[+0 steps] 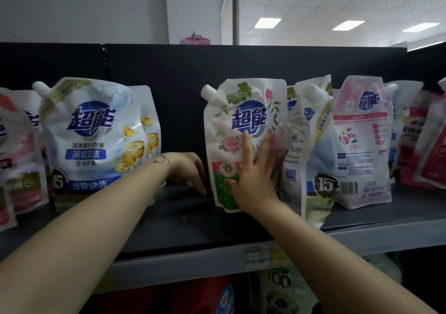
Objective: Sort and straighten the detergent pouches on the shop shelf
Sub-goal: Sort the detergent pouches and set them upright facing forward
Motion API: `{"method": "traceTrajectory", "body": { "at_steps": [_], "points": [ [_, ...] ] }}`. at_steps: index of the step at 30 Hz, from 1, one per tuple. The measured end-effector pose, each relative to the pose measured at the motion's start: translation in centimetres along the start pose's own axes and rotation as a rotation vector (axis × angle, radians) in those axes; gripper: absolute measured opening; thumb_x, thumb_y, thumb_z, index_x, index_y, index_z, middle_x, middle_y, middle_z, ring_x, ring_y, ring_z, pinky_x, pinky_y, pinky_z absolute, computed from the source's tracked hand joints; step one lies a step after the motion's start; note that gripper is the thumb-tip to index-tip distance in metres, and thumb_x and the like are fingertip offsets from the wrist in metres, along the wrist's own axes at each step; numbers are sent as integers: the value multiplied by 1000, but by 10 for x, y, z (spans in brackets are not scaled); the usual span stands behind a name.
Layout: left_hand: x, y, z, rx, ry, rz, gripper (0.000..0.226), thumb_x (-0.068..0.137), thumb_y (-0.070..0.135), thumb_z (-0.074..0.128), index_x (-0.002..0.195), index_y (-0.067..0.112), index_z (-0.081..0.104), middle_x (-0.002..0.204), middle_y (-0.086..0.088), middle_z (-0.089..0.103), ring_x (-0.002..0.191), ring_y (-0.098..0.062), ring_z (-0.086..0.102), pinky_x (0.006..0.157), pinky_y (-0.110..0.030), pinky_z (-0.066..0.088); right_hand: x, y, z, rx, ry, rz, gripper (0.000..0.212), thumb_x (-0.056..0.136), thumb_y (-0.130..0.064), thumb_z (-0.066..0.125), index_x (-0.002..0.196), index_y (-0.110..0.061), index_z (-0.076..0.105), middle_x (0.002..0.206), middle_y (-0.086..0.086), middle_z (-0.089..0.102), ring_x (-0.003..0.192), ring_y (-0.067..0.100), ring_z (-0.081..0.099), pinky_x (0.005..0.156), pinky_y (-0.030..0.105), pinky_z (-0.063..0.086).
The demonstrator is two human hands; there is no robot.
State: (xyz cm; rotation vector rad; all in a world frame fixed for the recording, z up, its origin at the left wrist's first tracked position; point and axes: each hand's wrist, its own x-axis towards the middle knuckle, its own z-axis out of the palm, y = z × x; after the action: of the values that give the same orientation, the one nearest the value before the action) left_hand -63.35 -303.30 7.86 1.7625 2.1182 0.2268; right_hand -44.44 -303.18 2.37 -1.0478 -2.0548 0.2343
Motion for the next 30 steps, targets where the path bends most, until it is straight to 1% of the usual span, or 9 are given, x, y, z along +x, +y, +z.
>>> {"method": "traceTrajectory", "body": {
  "at_steps": [2,4,7,12,15,18,20,25,30],
  "points": [
    [9,-6,-1,-164,235,-34,52,74,28,81,117,14,55,109,-4,62,97,-17,60,76,-28,50,5,-3,2,-7,-14,28,101,93,-29,56,138,-47,-33,141,3,-51,137,42,-33,110,65,-2],
    [21,-5,1,-431,369,34,63,78,26,77,131,13,45,124,-4,55,111,-17,55,86,-27,46,10,-6,2,-30,-31,62,106,93,-22,58,135,-47,-36,140,5,-52,137,43,-31,110,66,2],
    [39,-1,4,-680,348,141,64,84,18,70,139,14,38,124,1,55,109,-14,55,86,-26,48,18,-11,1,-60,-56,113,110,93,-15,59,134,-48,-37,142,7,-51,138,46,-27,108,68,6],
    [60,-5,2,-914,365,181,61,89,28,64,142,19,34,125,-2,58,113,-21,56,102,-49,43,25,-11,1,-79,-78,110,111,92,-10,59,135,-49,-35,141,7,-52,134,48,-32,106,69,7],
    [63,-7,2,-1056,280,259,48,93,31,59,137,22,44,101,0,67,87,-15,63,81,-36,51,26,-8,2,-54,-63,95,113,91,-8,58,131,-53,-38,142,5,-50,135,45,-33,108,68,7],
    [66,-6,6,-1191,271,283,39,95,28,55,132,15,51,95,-1,71,80,-12,67,74,-31,53,25,-4,0,-18,-55,74,116,91,-11,61,129,-53,-40,145,9,-46,136,43,-32,111,65,4],
    [67,-2,6,-1253,329,281,37,95,20,56,129,5,50,82,-2,71,65,-7,67,64,-26,55,23,-3,-2,3,-74,65,115,91,-16,64,133,-49,-38,146,13,-44,136,42,-33,111,62,1],
    [67,9,5,-1266,454,227,35,89,10,65,122,0,59,107,-19,69,97,-32,68,88,-46,55,19,-3,-1,-1,-76,57,112,91,-21,64,137,-47,-34,149,15,-39,136,43,-32,113,62,2],
    [67,15,9,-1192,604,150,10,84,14,71,92,8,69,84,-11,72,79,-26,70,75,-40,60,19,-5,1,-28,-44,52,111,91,-23,64,137,-46,-34,149,15,-38,138,42,-30,113,65,2]
  ]
}}
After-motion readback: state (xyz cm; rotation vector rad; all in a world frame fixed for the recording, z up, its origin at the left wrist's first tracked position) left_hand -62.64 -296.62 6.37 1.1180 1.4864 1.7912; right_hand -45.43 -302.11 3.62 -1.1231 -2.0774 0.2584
